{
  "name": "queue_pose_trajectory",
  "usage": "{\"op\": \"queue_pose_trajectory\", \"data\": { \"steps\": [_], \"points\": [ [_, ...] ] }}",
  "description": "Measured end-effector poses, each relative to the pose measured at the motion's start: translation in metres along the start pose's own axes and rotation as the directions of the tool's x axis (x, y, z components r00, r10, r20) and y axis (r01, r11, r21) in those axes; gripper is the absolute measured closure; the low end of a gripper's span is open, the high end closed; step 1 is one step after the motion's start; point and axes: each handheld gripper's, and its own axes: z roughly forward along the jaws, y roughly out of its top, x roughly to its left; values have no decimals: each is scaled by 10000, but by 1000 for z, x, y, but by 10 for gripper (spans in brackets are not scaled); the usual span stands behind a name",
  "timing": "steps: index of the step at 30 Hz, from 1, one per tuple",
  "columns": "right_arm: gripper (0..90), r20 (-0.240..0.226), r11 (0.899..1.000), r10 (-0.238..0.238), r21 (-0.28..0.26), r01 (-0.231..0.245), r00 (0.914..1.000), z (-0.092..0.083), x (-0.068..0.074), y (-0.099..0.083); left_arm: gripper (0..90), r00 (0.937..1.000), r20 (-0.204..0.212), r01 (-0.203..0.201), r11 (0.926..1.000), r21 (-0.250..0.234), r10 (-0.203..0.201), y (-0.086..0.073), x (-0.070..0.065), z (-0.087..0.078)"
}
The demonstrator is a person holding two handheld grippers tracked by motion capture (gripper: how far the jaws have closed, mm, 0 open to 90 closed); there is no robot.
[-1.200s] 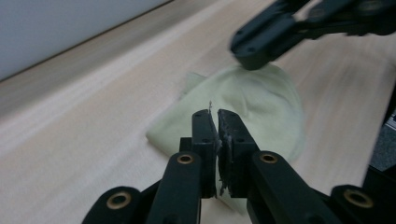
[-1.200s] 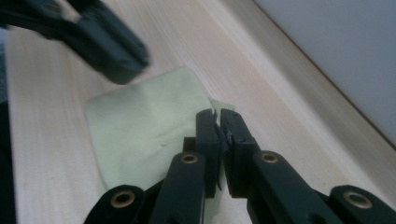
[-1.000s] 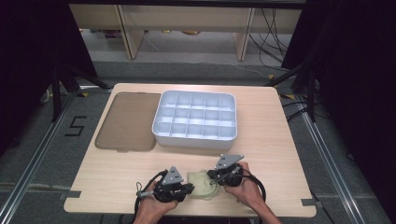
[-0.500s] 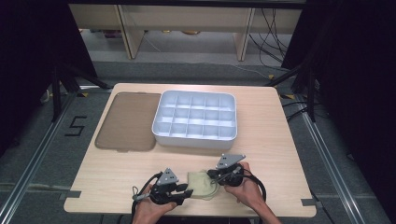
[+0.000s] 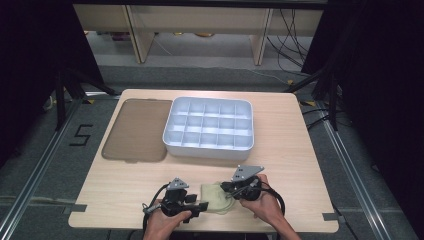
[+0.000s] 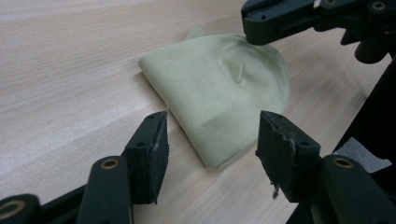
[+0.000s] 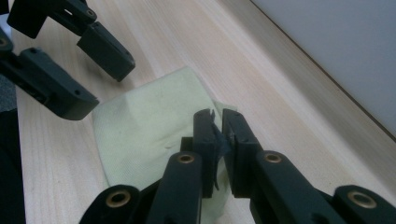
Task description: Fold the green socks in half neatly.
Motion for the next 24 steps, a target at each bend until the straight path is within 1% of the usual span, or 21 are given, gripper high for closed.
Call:
{"op": "queue_pose_trajectory", "data": {
  "steps": [1,2,3,4,6,7,8,9,10,11,12,13,15,16,17,18,19,20,22,23,24],
  "points": [
    [841,-79,10000,-4,14,4,10000,0,0,0,431,9999,5,167,9998,96,-167,1,1,2],
    [841,-79,10000,-4,14,4,10000,0,0,0,432,9999,5,167,9998,96,-167,1,1,2],
    [840,-38,9999,-122,-116,121,9999,0,0,0,432,9998,16,185,9997,141,-186,1,1,3],
    [838,-49,9998,-136,-130,135,9999,0,0,0,439,9999,-101,100,9996,273,-98,2,1,5],
    [837,-35,9998,-147,-113,147,9999,0,0,0,456,9999,-133,95,9994,337,-91,2,0,8],
    [836,-40,9998,-155,-121,154,9999,0,0,0,462,9998,-178,-6,9992,394,13,2,0,9],
    [836,-89,9999,-141,-61,141,9999,-1,0,0,475,9995,-246,-178,9983,555,192,2,0,9],
    [836,-86,9998,-183,-82,182,9998,-1,0,0,491,9993,-301,-190,9988,444,203,2,-1,10],
    [836,-86,9998,-183,-82,182,9998,-1,0,0,503,9993,-301,-190,9988,444,203,2,-1,10],
    [835,-38,9997,-209,-149,209,9998,-1,-1,-1,512,9972,-507,-518,9976,464,541,2,-3,11],
    [835,-38,9997,-209,-149,209,9998,-1,-1,-1,526,9972,-507,-518,9976,464,541,2,-3,11],
    [835,17,9998,-154,-109,154,9999,-2,-1,-1,542,9924,-708,-974,9940,494,1008,2,-5,12],
    [835,19,9998,-141,-118,141,9999,-2,-1,-1,553,9917,-786,-989,9942,433,1020,1,-7,13],
    [835,-14,9998,-159,-124,159,9999,-1,-1,-1,567,9889,-923,-1116,9924,520,1161,2,-7,13],
    [835,50,9997,-202,-132,202,9998,-2,-1,-1,604,9889,-831,-1196,9915,510,1235,1,-7,14],
    [835,50,9997,-202,-132,202,9998,-2,-1,-1,620,9889,-831,-1196,9915,510,1235,1,-7,14],
    [833,-50,9998,-115,-138,114,9999,-1,1,-1,636,9872,-838,-1323,9900,494,1361,0,-7,14],
    [833,-101,9999,-149,-66,149,9998,-2,1,0,657,9880,-919,-1211,9920,366,1240,0,-6,15],
    [832,-4,9997,-216,-127,216,9998,-1,1,0,708,9911,-768,-1068,9938,302,1089,-1,-3,15],
    [832,-4,9997,-216,-127,216,9998,-1,1,0,723,9911,-768,-1068,9938,302,1089,-1,-3,15],
    [832,0,9997,-192,-146,192,9998,-1,2,0,723,9924,-728,-987,9950,164,997,-1,-3,16]
  ]
}}
